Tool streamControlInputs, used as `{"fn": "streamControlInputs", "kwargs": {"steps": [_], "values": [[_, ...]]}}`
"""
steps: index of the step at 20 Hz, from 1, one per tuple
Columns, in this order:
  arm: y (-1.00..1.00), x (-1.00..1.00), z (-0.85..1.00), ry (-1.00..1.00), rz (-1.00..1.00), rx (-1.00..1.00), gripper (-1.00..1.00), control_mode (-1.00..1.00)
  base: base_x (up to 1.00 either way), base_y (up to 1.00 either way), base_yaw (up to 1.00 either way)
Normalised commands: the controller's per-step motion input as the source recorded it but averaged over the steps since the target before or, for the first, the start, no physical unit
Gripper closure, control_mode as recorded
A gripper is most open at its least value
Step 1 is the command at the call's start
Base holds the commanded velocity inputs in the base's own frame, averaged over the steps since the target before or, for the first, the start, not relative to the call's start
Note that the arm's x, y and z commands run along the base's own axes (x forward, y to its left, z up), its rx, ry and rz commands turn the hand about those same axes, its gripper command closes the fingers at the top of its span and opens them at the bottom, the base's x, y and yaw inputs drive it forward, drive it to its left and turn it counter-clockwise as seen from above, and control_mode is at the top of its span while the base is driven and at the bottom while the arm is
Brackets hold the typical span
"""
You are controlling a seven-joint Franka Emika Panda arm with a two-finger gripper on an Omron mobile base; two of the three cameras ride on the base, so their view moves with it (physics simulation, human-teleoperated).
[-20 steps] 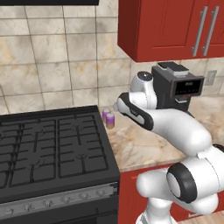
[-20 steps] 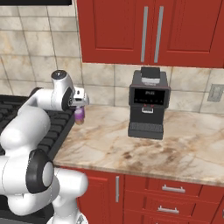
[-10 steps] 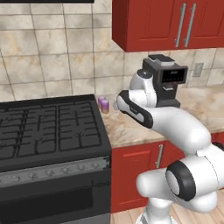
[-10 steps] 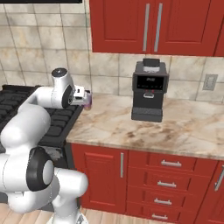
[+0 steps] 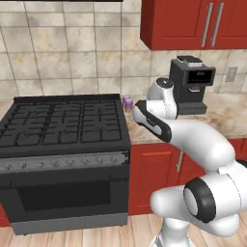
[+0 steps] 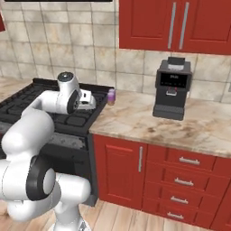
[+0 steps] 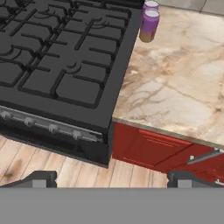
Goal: Four empty soda cans are scattered around the kitchen. Gather all the cans and cluster them next to the stove for recycling.
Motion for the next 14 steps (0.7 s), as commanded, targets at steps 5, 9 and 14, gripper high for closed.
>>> {"fn": "streamControlInputs", "kwargs": {"steps": [5,9,14], "values": [[0.0,0.0,0.0,0.0,0.0,0.0,-1.0,1.0,-0.22,0.0,0.43],[0.0,0.0,0.0,0.0,0.0,0.0,-1.0,1.0,-0.14,0.02,0.44],[0.0,0.0,0.0,0.0,0.0,0.0,-1.0,1.0,-0.09,0.05,0.46]]}}
